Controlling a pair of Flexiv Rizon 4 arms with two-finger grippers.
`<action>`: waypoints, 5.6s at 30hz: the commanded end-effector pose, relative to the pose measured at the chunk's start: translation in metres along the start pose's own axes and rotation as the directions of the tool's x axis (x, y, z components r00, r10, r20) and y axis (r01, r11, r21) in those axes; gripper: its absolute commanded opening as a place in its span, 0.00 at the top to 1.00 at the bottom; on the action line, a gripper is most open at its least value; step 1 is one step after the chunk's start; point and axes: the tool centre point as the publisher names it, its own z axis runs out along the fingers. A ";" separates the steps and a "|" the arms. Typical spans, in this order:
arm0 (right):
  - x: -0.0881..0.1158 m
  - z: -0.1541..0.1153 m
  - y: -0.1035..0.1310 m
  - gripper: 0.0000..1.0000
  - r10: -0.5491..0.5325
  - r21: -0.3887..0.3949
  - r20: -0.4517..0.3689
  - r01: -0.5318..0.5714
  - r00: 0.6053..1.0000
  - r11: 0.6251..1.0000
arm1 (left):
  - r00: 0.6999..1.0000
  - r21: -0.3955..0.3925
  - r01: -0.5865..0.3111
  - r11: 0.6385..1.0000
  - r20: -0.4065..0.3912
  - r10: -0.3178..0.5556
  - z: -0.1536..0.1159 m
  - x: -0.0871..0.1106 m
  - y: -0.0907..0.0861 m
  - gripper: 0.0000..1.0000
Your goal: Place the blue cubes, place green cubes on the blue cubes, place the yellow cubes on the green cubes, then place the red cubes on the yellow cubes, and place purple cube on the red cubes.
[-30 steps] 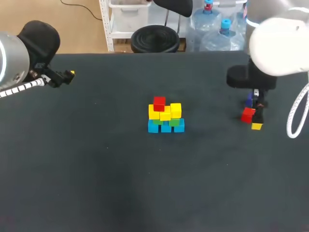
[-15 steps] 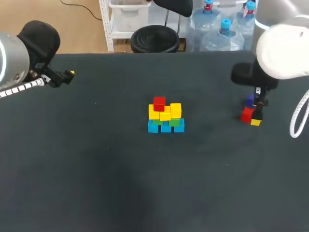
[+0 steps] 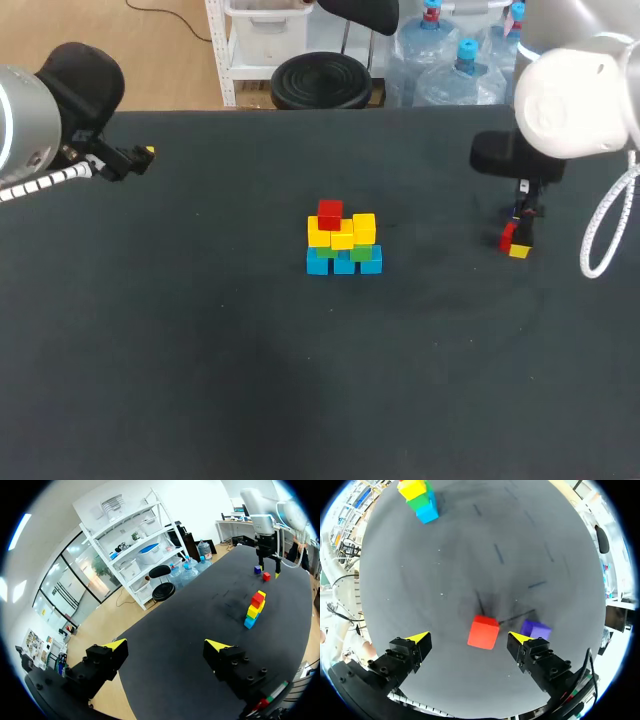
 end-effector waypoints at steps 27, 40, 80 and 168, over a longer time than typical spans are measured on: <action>-0.007 0.002 -0.003 1.00 -0.019 -0.021 -0.006 0.019 1.000 1.000 | 1.000 -0.004 0.001 1.000 0.003 -0.001 0.000 0.001 -0.001 0.00; -0.035 -0.041 0.014 1.00 -0.166 0.050 0.011 0.165 0.986 0.985 | 1.000 -0.004 0.001 1.000 0.003 -0.001 0.000 0.001 -0.001 0.00; -0.156 -0.107 0.092 1.00 -0.472 0.009 -0.013 0.472 0.882 0.882 | 1.000 -0.004 0.001 1.000 0.003 -0.001 0.000 0.001 -0.001 0.00; -0.213 -0.077 0.101 1.00 -0.457 -0.145 -0.040 0.447 0.889 0.882 | 1.000 -0.004 0.001 1.000 0.003 -0.001 0.000 0.001 -0.001 0.00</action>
